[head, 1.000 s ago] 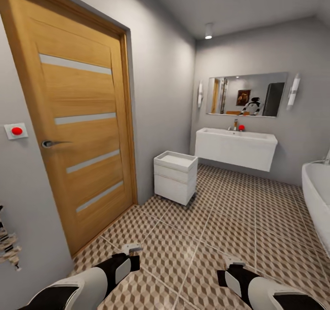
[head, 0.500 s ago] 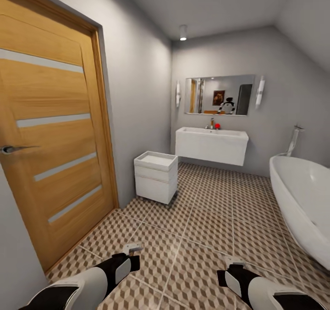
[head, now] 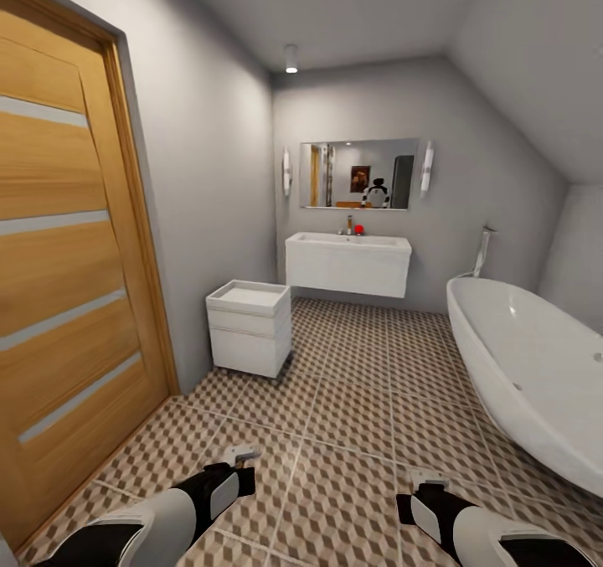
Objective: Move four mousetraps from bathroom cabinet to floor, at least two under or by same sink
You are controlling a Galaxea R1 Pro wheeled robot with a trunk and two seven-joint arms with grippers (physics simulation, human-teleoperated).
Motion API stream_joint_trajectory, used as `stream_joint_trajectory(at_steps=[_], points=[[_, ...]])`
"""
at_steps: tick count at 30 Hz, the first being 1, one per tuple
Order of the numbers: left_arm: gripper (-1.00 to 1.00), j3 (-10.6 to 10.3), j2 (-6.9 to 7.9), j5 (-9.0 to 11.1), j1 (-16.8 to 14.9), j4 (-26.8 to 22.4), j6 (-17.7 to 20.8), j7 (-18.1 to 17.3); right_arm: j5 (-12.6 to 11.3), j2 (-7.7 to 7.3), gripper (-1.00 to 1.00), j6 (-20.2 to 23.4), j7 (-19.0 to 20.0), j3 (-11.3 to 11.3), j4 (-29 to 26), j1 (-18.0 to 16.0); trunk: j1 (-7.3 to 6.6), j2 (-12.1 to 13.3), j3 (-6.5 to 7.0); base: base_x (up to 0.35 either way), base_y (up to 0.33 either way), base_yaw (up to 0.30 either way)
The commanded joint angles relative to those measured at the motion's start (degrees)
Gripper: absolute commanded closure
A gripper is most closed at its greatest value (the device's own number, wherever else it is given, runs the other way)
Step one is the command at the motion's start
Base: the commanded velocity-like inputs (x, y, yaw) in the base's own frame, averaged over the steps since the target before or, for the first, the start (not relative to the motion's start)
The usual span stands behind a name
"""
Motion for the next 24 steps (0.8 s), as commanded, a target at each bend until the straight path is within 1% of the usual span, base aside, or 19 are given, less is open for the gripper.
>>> stream_joint_trajectory(at_steps=[1, 5, 10, 14, 24], points=[[1.0, 0.26, -0.01, 0.24, -0.04, -0.04, 0.21, 0.22, -0.45, 0.01, 1.0, 0.06, -0.14, 0.18, 0.08, -0.08, 0.03, -0.04, -0.07, 0.293, 0.0, -0.123], [1.0, -0.01, -0.06, -0.34, -0.04, -0.09, 0.47, 0.17, -0.45, 0.02, 1.0, 0.13, -0.1, 0.18, 0.08, -0.08, 0.03, -0.04, -0.07, 0.313, 0.0, -0.035], [1.0, -0.12, -0.18, -3.18, -0.04, -0.09, 0.62, 0.16, -0.45, 0.02, 1.0, 0.14, -0.07, 0.18, 0.08, -0.08, 0.03, -0.04, -0.07, 0.32, 0.0, -0.008], [1.0, -0.12, -0.3, -4.24, -0.04, -0.1, 0.66, 0.16, -0.45, -0.02, 1.0, 0.07, -0.1, 0.18, 0.08, 0.0, 0.03, -0.04, -0.07, 0.322, 0.0, -0.002], [1.0, -0.13, -0.38, -4.55, -0.04, -0.1, 0.64, 0.16, -0.45, 0.02, 1.0, -0.13, -0.26, 0.18, 0.08, 0.7, 0.03, -0.04, -0.06, 0.323, 0.0, -0.002]])
